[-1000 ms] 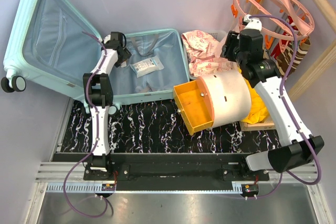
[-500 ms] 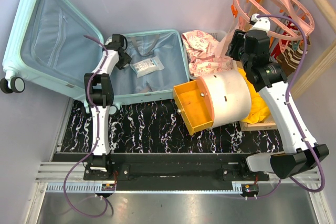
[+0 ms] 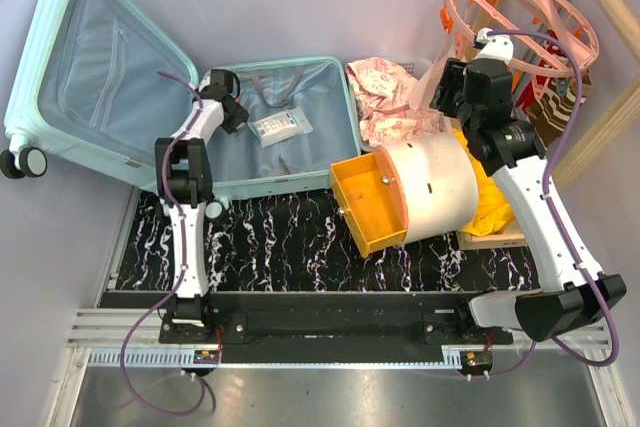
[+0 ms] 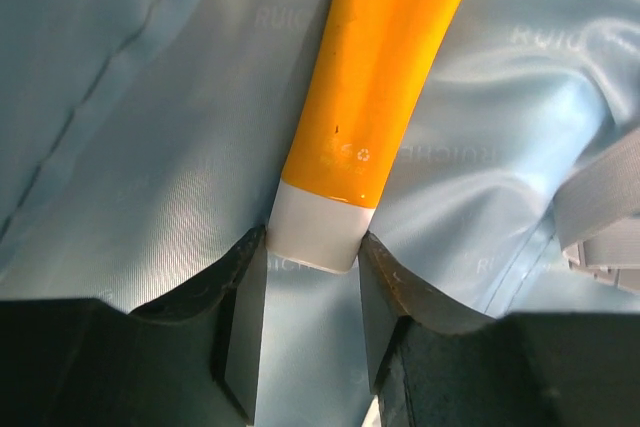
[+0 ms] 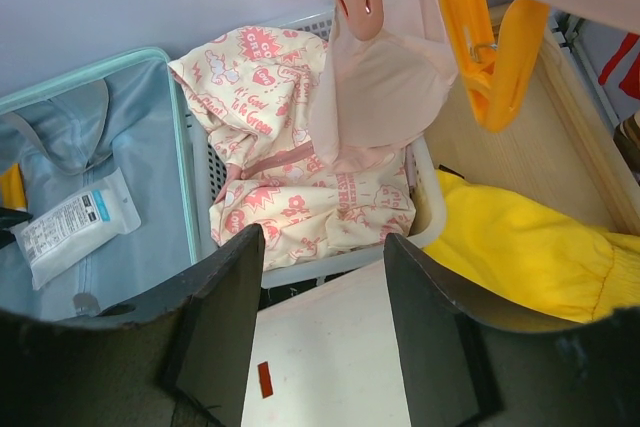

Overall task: Open, take out, and arrange the luggage
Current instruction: Pick up the personal item from the luggage.

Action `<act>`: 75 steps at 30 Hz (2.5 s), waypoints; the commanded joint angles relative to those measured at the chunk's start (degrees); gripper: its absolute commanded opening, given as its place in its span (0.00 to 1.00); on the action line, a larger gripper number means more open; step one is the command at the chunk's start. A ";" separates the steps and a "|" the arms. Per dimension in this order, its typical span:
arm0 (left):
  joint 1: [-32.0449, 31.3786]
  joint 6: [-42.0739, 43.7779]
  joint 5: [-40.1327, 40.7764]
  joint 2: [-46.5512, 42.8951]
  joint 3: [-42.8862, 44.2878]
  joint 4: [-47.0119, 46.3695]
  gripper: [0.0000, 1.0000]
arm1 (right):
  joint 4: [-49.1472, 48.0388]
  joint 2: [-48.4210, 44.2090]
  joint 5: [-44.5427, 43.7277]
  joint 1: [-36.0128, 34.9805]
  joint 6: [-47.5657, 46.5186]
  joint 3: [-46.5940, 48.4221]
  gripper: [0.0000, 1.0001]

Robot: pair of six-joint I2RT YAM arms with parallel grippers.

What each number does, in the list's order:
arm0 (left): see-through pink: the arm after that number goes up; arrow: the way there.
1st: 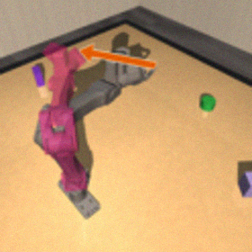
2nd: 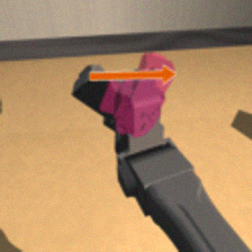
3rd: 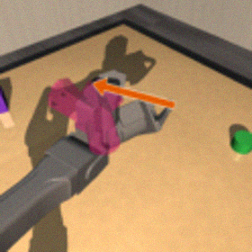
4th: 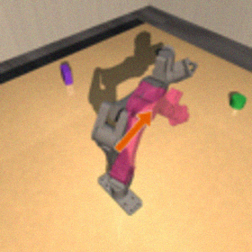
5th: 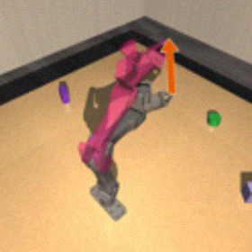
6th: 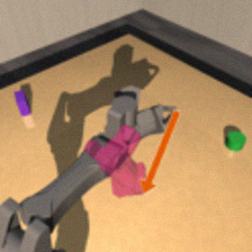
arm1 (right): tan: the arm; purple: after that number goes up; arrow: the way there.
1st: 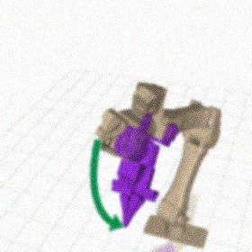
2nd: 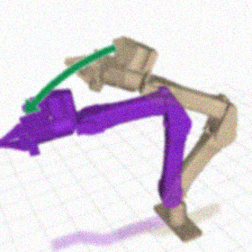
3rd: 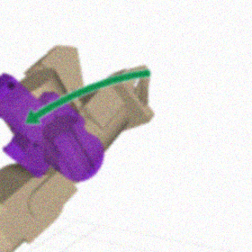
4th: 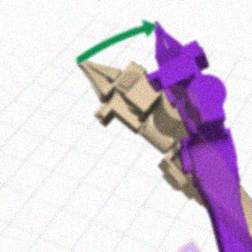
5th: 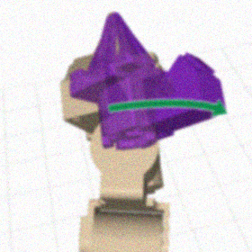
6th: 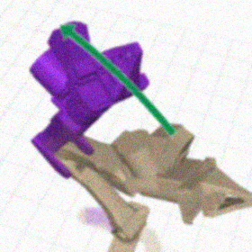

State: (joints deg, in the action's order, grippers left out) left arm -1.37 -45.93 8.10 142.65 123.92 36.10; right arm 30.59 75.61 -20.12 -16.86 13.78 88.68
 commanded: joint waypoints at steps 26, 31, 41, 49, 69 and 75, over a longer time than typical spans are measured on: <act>-6.19 6.99 -11.09 -31.82 -42.01 -11.58 0.24 | -2.99 0.94 8.07 -0.10 1.42 1.67 0.62; -6.19 12.79 -9.68 -27.43 -37.18 -6.66 0.51 | -2.82 1.29 9.22 -0.19 1.95 2.19 0.62; -6.02 15.17 -6.97 -24.17 -31.28 -5.42 0.70 | -1.67 -0.64 8.34 -0.10 3.53 1.40 0.62; -5.67 16.75 -3.44 -23.29 -28.21 -5.69 0.68 | -1.06 -1.61 6.94 -0.19 4.15 1.23 0.62; -4.08 15.87 -7.65 -13.54 -21.60 -0.41 0.47 | -0.71 -0.91 6.23 -0.10 4.06 3.16 0.62; -4.08 16.40 -13.45 -18.09 -28.20 -4.89 0.32 | -0.71 -2.05 5.00 -0.10 5.03 2.11 0.62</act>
State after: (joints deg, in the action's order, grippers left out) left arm -5.43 -30.17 -0.43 126.41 100.97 31.20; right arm 29.91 75.61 -12.97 -16.86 17.82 89.78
